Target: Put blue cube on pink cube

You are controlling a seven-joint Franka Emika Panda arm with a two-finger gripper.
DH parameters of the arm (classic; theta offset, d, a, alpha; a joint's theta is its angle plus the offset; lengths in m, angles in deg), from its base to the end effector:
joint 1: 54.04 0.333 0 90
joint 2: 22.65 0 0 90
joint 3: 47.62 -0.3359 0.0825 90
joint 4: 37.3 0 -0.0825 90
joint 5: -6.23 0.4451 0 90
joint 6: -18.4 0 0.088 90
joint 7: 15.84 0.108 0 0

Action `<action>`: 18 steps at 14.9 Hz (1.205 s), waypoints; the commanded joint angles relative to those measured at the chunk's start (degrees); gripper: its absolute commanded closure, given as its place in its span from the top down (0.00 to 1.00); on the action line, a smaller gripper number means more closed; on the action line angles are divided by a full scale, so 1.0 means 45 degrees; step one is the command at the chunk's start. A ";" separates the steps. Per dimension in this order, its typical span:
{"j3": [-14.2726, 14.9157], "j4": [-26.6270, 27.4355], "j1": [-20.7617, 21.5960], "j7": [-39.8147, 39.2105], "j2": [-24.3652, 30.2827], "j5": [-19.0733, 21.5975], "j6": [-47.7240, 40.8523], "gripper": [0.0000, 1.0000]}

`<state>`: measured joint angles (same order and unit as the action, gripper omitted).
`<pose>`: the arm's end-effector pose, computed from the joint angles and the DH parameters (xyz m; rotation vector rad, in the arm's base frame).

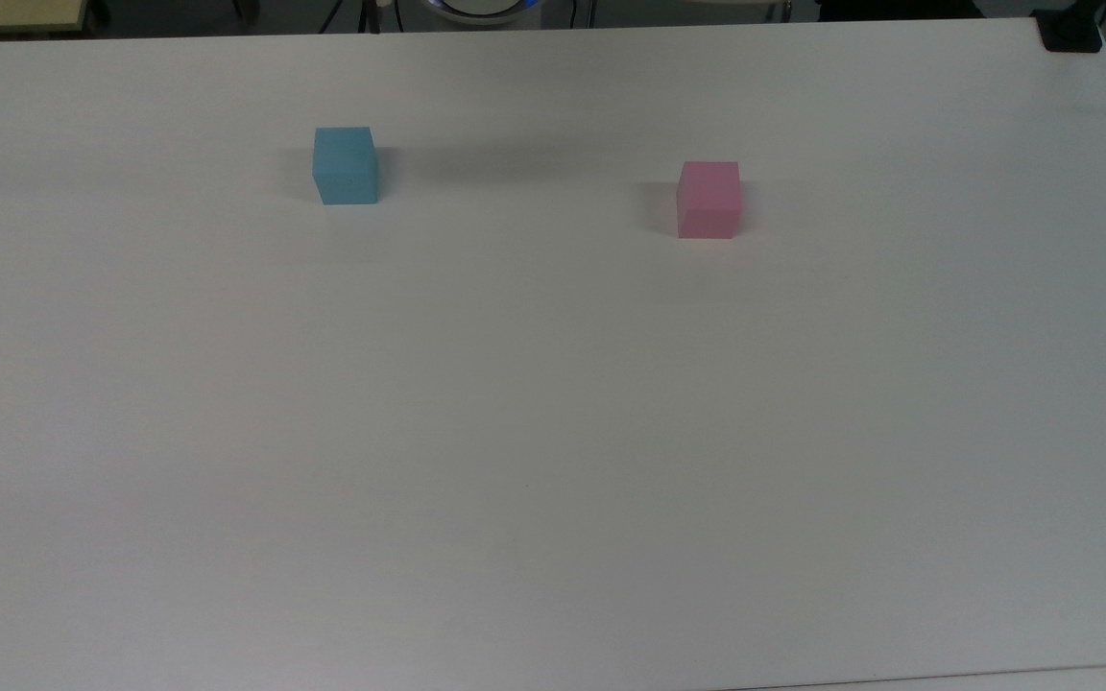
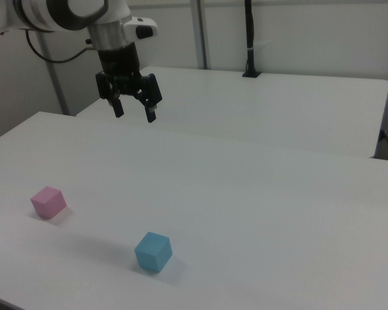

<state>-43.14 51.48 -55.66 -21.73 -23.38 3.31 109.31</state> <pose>0.6177 -0.0712 0.6485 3.0872 -0.0053 0.0292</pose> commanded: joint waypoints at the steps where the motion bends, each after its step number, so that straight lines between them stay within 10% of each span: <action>1: 0.0195 0.0036 0.0280 -0.0077 0.0025 0.0143 0.0071 1.00; 18: 0.0195 -0.0004 0.0378 0.0605 0.0084 0.0221 -0.0026 1.00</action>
<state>-43.00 51.38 -55.20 -20.95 -23.60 3.31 109.31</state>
